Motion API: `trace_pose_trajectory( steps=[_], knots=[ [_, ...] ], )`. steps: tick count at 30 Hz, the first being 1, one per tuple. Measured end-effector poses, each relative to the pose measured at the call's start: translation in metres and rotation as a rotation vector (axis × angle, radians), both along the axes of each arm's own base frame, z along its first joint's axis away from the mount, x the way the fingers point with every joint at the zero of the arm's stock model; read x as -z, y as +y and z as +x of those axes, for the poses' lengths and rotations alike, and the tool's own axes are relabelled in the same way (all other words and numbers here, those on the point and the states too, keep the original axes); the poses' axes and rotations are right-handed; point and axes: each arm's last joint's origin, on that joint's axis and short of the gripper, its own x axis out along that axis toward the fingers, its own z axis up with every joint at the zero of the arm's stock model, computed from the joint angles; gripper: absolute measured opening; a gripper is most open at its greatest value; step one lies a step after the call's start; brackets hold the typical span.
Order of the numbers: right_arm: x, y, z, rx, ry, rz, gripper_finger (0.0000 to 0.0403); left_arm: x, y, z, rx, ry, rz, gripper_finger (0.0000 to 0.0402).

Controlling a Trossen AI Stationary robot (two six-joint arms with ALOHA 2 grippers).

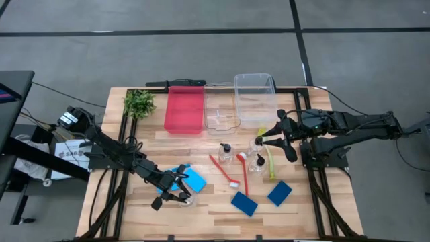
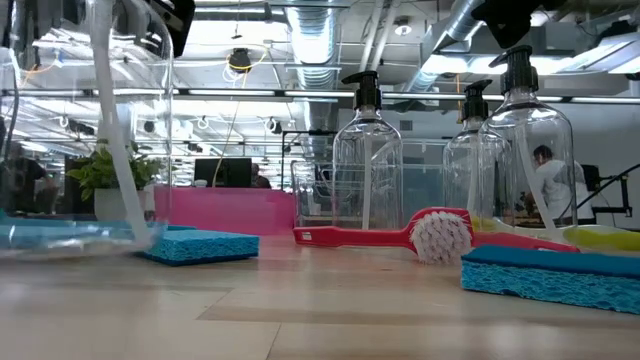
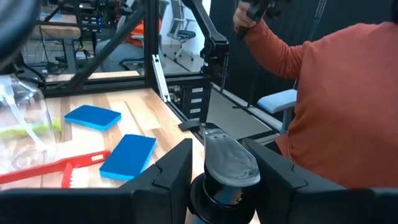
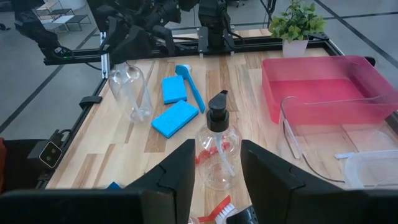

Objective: Pick & Place Kitchen Sink Supplies
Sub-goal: Put the transparent soap dispenser into the red bin

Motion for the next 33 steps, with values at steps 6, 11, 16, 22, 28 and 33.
trace_pose_trajectory(
  steps=[6, 11, 16, 22, 28, 33],
  knots=[
    [0.000, 0.000, 0.000, 0.000, 0.000, 0.000, 0.0123, -0.016, 0.004, -0.006, 0.000, -0.061, -0.033, 0.0130],
    [0.000, 0.000, 0.000, 0.000, 0.000, 0.000, 0.0123, -0.031, 0.008, -0.012, 0.000, -0.135, -0.046, 0.0140],
    [0.000, 0.000, 0.000, 0.000, 0.000, 0.000, 0.0123, -0.047, 0.015, -0.020, -0.038, -0.224, -0.044, 0.0136],
    [0.000, 0.000, 0.000, 0.000, 0.000, 0.000, 0.0123, -0.053, 0.031, -0.030, -0.161, -0.262, -0.063, 0.0132],
    [0.000, 0.000, 0.000, -0.001, 0.000, 0.000, 0.0123, -0.051, 0.052, -0.035, -0.289, -0.288, -0.052, 0.0138],
    [0.000, 0.000, 0.000, 0.000, 0.000, 0.000, 0.0123, -0.055, 0.069, -0.041, -0.364, -0.336, -0.046, 0.0133]
  ],
)
